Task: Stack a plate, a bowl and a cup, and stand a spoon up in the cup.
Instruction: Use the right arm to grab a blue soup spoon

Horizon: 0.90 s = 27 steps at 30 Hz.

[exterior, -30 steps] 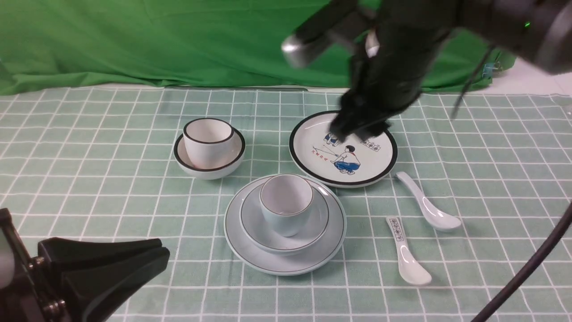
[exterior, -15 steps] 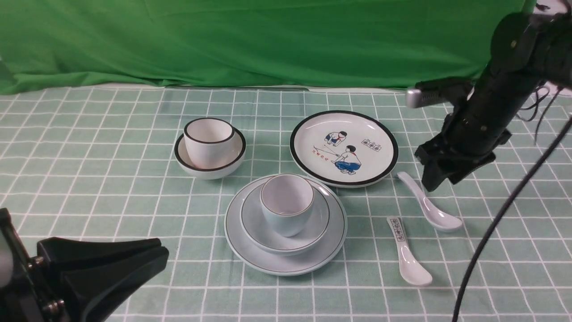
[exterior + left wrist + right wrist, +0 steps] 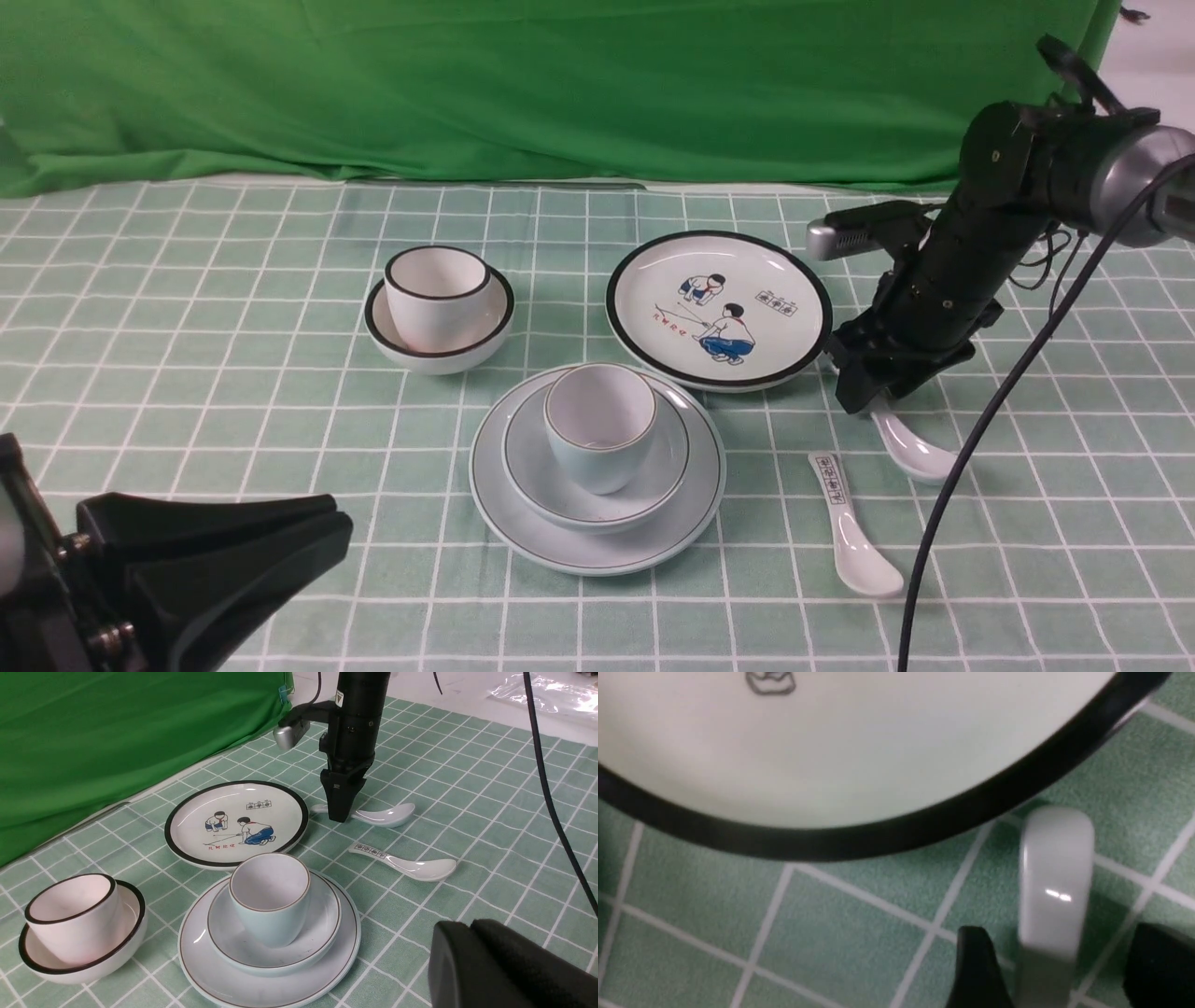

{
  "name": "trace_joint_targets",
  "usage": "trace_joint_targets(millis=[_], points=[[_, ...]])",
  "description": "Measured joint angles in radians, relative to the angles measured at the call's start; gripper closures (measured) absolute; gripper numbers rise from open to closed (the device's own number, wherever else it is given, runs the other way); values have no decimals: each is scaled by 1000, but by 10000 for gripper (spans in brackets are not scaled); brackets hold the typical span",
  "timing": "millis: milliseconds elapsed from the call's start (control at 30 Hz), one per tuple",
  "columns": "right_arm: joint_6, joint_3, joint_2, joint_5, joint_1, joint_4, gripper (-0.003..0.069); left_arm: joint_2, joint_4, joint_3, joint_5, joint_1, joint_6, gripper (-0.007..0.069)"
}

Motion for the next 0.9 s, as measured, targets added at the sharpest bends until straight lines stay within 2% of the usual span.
trace_joint_targets(millis=[133, 200, 300, 333, 533, 600, 733, 900], points=[[0, 0, 3, -7, 24, -1, 248, 0, 0, 0, 0, 0, 0, 615], [-1, 0, 4, -20, 45, -1, 316, 0, 0, 0, 0, 0, 0, 615], [-2, 0, 5, -38, 61, 0, 378, 0, 0, 0, 1, 0, 0, 615], [-1, 0, 5, -50, 71, 3, 423, 0, 0, 0, 2, 0, 0, 615], [23, -1, 6, -20, 70, -36, 479, 0, 0, 0, 27, 0, -1, 615], [29, -3, 2, 48, 63, -84, 573, 0, 0, 0, 41, 0, -1, 615], [30, 10, -59, 140, 44, -115, 580, 0, 0, 0, 58, 0, -1, 615], [22, 97, -287, 83, 52, -63, 580, 0, 0, 0, 59, 0, -1, 615]])
